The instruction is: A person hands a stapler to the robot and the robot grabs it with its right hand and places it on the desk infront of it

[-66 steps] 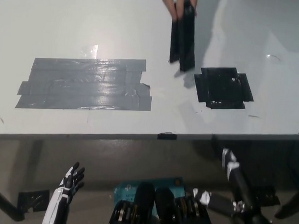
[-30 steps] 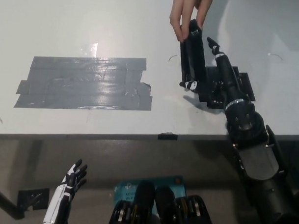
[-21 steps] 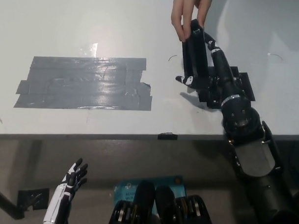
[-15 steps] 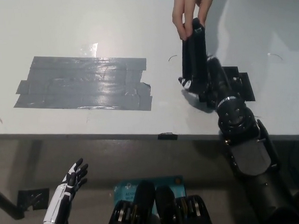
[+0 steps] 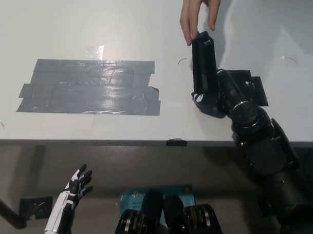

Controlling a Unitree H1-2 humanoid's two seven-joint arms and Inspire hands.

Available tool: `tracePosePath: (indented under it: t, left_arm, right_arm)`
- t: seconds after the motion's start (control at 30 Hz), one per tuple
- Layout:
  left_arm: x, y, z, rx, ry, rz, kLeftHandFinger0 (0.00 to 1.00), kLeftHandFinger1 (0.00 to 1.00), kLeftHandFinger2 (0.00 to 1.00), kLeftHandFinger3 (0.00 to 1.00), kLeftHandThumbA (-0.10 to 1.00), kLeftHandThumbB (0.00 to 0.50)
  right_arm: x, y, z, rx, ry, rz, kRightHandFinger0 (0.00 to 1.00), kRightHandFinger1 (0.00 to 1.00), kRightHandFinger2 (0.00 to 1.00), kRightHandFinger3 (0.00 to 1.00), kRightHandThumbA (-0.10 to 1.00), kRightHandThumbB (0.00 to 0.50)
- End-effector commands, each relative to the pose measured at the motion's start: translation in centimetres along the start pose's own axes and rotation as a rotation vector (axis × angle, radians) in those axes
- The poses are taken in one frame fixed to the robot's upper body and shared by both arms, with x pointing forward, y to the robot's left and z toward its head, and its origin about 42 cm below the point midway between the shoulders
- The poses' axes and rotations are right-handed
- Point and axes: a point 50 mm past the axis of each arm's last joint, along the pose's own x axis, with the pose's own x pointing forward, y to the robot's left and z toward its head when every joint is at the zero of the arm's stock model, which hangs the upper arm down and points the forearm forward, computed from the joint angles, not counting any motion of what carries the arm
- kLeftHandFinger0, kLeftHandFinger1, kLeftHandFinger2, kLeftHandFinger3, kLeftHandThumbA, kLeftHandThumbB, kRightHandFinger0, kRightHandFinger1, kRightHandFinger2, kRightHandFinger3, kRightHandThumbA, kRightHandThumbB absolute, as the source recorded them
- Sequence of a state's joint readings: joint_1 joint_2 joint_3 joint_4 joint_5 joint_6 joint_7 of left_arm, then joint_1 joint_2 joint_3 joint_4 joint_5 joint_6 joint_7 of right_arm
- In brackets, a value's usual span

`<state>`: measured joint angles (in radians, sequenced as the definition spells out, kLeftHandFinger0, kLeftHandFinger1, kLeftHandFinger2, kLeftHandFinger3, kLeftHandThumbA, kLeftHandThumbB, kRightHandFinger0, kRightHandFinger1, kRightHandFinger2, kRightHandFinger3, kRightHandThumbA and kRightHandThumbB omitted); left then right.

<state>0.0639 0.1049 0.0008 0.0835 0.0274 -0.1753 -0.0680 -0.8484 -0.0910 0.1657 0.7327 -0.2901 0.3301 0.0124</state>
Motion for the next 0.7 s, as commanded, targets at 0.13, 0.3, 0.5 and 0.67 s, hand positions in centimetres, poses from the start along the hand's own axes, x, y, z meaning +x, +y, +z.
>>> tracePosePath:
  t: [0.13,0.3,0.5,0.67]
  left_arm:
    - [0.2,0.3,0.9,0.002,-0.036,-0.013,0.94,1.0,0.98,1.0,1.0,0.34]
    - [0.5,0.4,1.0,0.017,-0.052,-0.018,0.93,1.0,0.98,1.0,1.0,0.327]
    - [0.7,0.3,1.2,0.009,-0.045,-0.021,0.93,1.0,0.97,1.0,1.0,0.336]
    - [1.1,0.4,1.6,0.015,-0.055,-0.025,0.9,0.98,0.94,1.0,1.0,0.346]
  right_arm:
    - [-1.9,-4.0,3.4,-0.047,-0.12,-0.044,0.13,0.61,0.88,0.83,-0.1,0.159]
    - [-3.6,-4.8,5.9,-0.109,-0.184,-0.003,0.13,0.6,0.89,0.9,-0.1,0.148]
    - [-3.9,-4.6,6.2,-0.244,-0.191,0.059,0.58,0.74,0.67,0.84,-0.1,0.164]
    - [-3.3,-4.9,5.4,-0.354,-0.157,0.1,0.07,0.52,0.92,0.84,-0.1,0.174]
